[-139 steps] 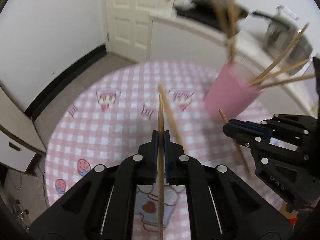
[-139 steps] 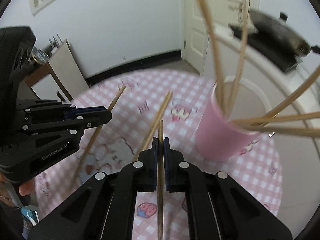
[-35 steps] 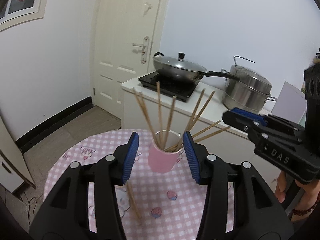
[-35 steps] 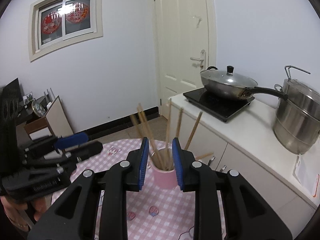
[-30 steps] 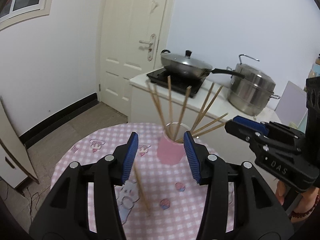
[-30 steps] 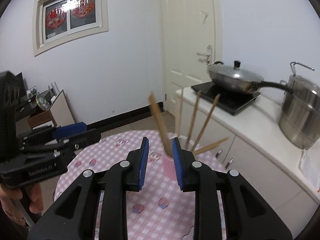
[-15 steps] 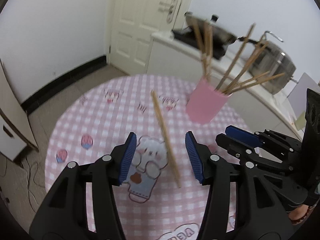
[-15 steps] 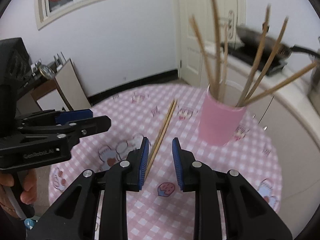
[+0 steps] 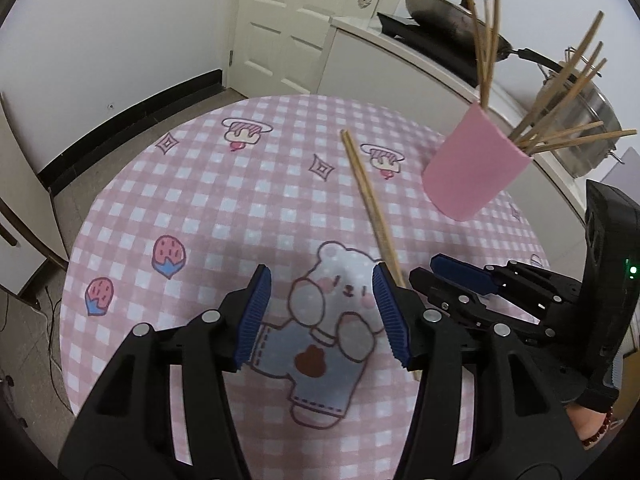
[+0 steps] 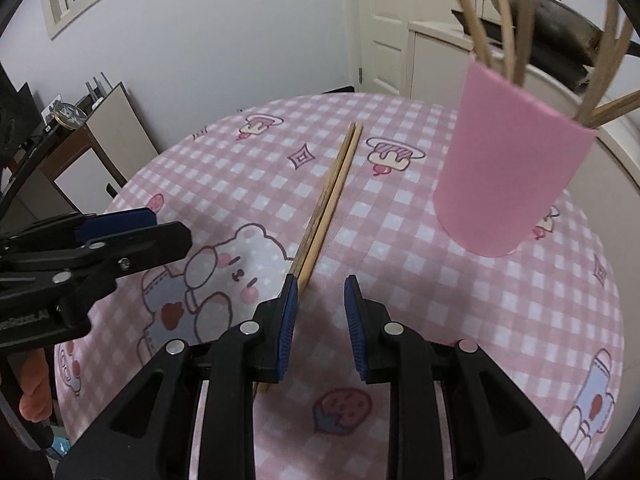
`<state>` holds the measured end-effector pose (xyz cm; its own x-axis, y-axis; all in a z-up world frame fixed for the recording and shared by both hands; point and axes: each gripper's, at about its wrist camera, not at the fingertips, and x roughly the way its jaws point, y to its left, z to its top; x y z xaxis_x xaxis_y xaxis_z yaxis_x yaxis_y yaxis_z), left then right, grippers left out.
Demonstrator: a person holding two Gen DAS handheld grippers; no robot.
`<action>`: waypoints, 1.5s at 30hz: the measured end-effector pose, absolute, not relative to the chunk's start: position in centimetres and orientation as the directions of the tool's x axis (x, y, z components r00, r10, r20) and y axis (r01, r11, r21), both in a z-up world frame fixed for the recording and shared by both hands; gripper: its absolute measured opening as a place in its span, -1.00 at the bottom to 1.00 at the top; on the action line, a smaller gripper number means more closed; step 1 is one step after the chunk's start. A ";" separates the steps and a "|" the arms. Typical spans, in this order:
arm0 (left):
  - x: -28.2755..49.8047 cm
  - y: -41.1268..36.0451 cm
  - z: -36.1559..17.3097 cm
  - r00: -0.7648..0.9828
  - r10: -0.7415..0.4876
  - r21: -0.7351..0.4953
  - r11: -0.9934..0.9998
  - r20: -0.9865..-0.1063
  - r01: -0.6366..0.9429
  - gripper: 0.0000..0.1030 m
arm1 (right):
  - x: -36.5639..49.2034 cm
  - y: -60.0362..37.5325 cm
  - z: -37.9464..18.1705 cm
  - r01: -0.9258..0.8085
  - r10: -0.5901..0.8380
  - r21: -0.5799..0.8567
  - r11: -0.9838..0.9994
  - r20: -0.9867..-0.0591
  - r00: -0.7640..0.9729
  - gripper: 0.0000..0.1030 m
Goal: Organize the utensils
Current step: 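Move both open tools down to the remaining chopsticks on the table, then close the right tool on a chopstick while the left tool grasps another chopstick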
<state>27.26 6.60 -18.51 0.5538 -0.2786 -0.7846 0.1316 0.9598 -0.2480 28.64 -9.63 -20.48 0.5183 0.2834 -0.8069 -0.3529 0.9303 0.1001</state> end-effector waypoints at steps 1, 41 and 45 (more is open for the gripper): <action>27.4 6.7 -18.6 0.554 -0.277 -0.248 0.960 -0.785 0.130 0.07 | 28.8 -9.6 -20.7 -0.352 0.282 0.100 0.930 -0.810 0.514 -0.56; 33.2 -0.3 -21.2 0.485 -0.231 -0.171 0.971 -0.843 0.165 -0.34 | 28.8 -13.3 -21.1 -0.339 0.200 0.025 0.940 -0.847 0.492 -0.92; 33.7 -1.3 -21.6 0.494 -0.198 -0.119 0.975 -0.847 0.188 -0.62 | 28.6 -13.7 -21.1 -0.342 0.214 0.040 0.939 -0.846 0.489 -0.92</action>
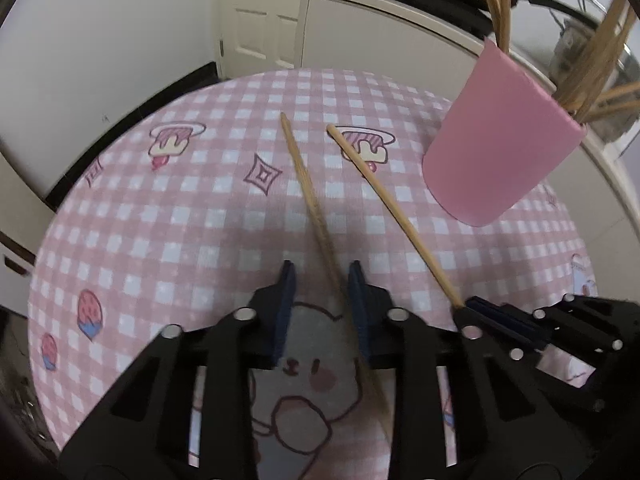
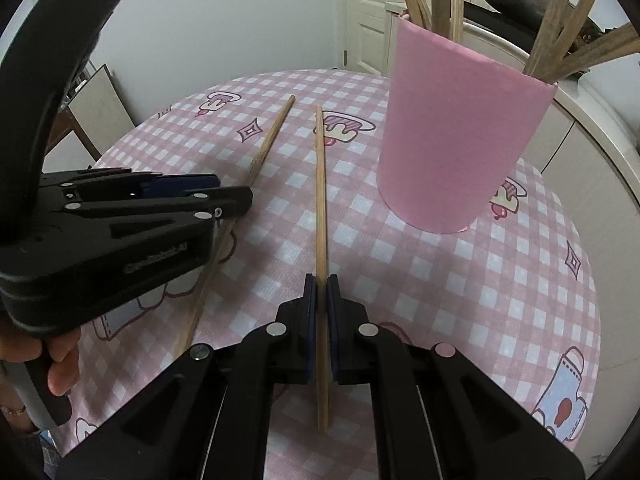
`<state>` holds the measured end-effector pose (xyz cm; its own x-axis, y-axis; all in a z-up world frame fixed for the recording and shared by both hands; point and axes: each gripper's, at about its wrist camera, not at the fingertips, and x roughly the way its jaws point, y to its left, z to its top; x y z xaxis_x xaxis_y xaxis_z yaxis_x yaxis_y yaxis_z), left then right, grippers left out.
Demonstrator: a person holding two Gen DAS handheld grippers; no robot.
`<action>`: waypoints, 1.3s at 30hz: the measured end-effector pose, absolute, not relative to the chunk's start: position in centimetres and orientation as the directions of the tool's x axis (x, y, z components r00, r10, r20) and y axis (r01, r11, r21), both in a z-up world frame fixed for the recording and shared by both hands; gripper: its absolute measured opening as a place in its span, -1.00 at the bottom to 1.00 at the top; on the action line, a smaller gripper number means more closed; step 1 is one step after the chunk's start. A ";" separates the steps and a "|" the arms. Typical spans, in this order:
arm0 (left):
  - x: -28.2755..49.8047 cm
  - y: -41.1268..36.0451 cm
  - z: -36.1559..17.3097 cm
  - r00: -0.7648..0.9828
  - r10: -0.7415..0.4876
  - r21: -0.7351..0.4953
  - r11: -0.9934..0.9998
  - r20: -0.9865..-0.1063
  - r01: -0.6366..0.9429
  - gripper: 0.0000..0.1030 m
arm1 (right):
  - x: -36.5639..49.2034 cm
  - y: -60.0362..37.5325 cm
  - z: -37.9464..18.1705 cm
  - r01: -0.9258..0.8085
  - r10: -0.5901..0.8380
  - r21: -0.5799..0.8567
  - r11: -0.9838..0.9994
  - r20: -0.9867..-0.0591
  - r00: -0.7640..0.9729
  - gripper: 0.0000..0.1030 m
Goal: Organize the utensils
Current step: 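Close the right tool on a chopstick while the left tool grasps another chopstick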
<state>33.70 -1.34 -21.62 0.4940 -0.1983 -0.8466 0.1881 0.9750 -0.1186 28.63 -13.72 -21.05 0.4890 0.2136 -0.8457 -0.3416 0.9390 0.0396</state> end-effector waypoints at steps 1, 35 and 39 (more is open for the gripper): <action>33.7 -1.3 -21.6 0.489 -0.217 -0.133 0.971 -0.845 0.200 -0.81 | 28.5 -13.7 -21.1 -0.342 0.215 0.041 0.939 -0.846 0.489 -0.92; 29.5 1.9 -21.0 0.440 -0.255 -0.164 0.958 -0.861 0.236 -0.85 | 26.6 -14.2 -19.3 -0.330 0.232 0.064 0.942 -0.834 0.501 -0.65; 31.8 1.4 -21.2 0.447 -0.242 -0.148 0.961 -0.861 0.235 -0.85 | 28.7 -13.3 -19.5 -0.323 0.211 0.033 0.946 -0.821 0.531 -0.65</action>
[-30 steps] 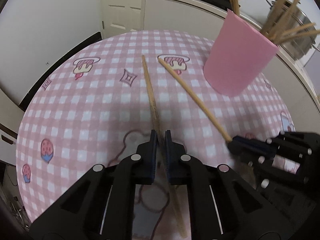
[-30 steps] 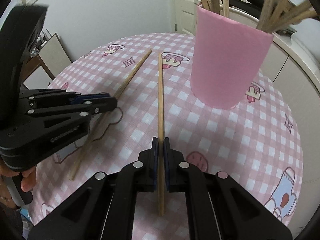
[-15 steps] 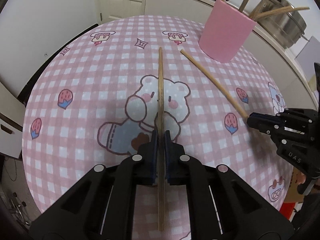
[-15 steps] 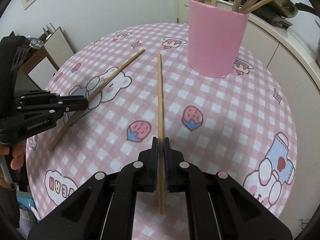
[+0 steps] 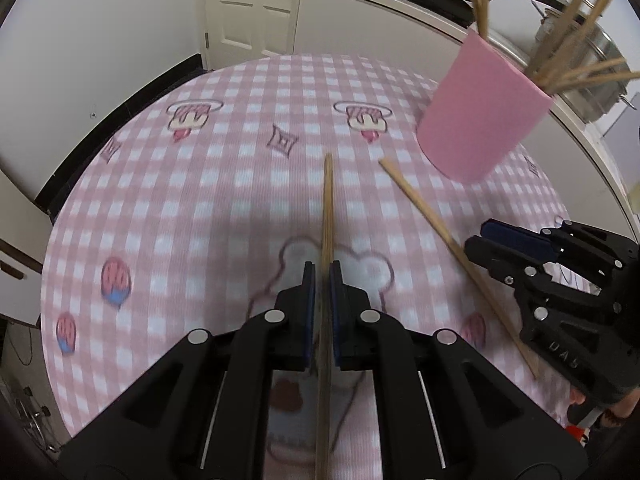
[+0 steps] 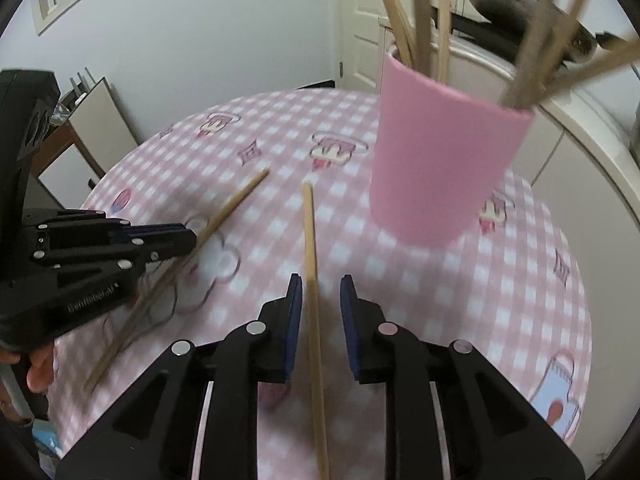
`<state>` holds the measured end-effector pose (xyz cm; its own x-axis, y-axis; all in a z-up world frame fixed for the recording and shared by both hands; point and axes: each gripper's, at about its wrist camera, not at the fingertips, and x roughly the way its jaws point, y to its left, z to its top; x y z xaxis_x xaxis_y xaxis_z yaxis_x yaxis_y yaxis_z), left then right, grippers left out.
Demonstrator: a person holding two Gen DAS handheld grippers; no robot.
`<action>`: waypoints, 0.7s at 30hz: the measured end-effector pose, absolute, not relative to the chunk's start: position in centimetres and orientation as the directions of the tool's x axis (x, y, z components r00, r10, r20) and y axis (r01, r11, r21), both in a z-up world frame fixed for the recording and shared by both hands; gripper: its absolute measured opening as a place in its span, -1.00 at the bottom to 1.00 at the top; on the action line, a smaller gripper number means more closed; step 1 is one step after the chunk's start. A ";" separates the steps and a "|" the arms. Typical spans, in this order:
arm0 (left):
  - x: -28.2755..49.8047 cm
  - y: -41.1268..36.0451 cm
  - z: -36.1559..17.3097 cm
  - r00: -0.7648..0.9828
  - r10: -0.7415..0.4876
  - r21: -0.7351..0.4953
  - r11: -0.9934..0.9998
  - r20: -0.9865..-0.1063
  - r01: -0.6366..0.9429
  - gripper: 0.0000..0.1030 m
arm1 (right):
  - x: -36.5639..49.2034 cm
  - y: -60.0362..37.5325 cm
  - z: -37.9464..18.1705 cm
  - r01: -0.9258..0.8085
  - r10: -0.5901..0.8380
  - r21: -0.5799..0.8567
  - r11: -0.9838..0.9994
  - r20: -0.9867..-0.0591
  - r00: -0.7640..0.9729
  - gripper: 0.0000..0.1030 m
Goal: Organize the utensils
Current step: 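Close the right tool on a chopstick while the left tool grasps another chopstick, then lift both held chopsticks upright and carry them over the pink cup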
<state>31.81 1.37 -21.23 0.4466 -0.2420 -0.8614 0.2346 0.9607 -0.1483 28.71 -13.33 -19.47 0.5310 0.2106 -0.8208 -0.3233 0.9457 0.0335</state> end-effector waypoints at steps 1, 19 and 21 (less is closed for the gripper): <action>32.2 1.3 -21.3 0.449 -0.241 -0.146 0.961 -0.861 0.235 -0.85 | 29.3 -13.0 -19.6 -0.327 0.209 0.028 0.945 -0.819 0.534 -0.65; 36.9 -0.7 -21.9 0.480 -0.208 -0.087 0.961 -0.852 0.262 -0.75 | 33.0 -10.9 -21.2 -0.367 0.207 0.005 0.930 -0.832 0.514 -0.91; 36.9 -0.9 -21.9 0.484 -0.201 -0.075 0.961 -0.852 0.267 -0.78 | 33.0 -10.9 -21.2 -0.366 0.211 0.009 0.931 -0.832 0.514 -0.91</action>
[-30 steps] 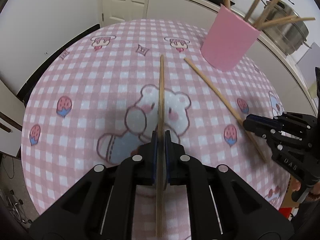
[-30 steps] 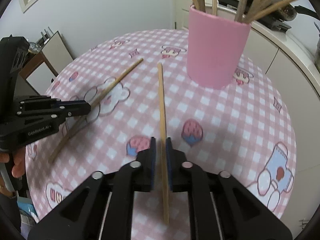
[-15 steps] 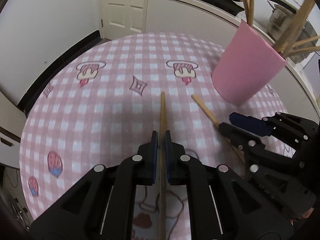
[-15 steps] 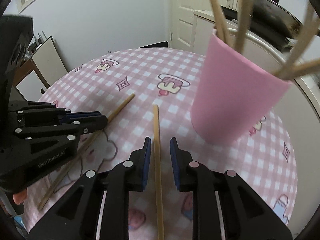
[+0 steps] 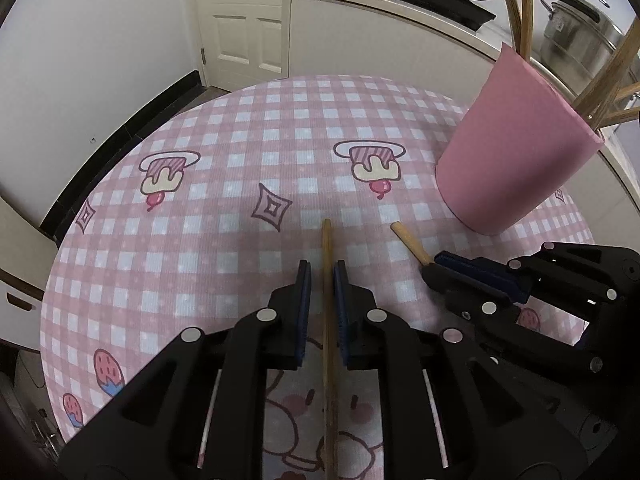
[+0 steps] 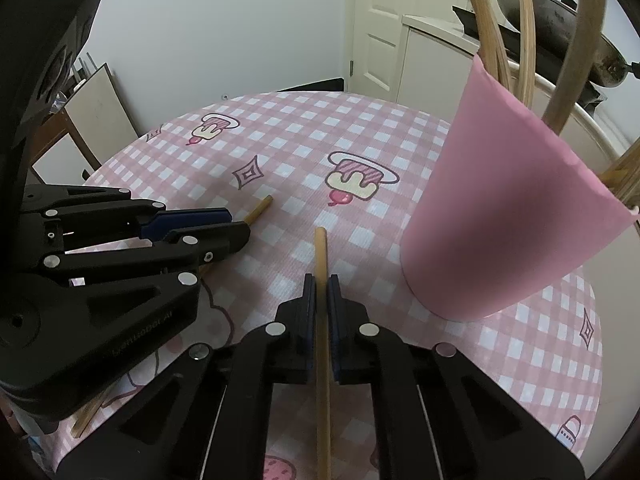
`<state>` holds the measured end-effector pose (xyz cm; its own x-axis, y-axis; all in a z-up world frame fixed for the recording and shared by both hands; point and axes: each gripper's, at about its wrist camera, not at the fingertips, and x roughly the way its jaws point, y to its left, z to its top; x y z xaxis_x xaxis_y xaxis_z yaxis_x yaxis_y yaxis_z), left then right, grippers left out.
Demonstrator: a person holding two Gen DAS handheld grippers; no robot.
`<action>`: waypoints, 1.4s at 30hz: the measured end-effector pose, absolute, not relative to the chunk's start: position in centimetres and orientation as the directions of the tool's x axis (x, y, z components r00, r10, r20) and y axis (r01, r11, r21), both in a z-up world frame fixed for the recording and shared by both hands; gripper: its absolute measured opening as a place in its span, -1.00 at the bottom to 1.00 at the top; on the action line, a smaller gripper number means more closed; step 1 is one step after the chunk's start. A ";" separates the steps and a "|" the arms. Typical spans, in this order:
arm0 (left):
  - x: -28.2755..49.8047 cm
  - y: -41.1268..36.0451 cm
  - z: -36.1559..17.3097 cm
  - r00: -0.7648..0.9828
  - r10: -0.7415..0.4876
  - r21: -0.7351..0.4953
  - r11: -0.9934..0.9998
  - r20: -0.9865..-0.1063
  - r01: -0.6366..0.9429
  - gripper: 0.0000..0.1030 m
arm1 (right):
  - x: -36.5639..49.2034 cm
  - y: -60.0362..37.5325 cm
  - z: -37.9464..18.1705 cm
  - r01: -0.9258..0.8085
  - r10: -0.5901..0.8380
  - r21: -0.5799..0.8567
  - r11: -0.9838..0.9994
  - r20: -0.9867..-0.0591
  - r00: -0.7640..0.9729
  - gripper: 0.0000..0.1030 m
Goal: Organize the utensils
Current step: 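Lift both held chopsticks upright and carry them over the pink cup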
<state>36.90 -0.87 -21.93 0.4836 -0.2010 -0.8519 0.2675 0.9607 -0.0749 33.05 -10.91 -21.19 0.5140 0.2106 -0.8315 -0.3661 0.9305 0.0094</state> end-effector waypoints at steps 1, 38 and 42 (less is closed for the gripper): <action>36.8 -0.9 -21.9 0.488 -0.194 -0.066 0.961 -0.851 0.267 -0.89 | 32.9 -11.0 -21.0 -0.364 0.214 0.013 0.931 -0.828 0.518 -0.91; 21.5 -1.6 -0.3 0.833 -0.339 -0.139 0.940 -0.437 0.310 -0.89 | 20.5 -20.1 -0.7 -0.314 0.310 0.065 0.947 -0.426 0.850 -0.91; 21.8 -2.3 1.1 0.844 -0.356 -0.149 0.934 -0.402 0.323 -0.89 | 21.0 -21.2 0.3 -0.282 0.290 0.078 0.956 -0.361 0.886 -0.91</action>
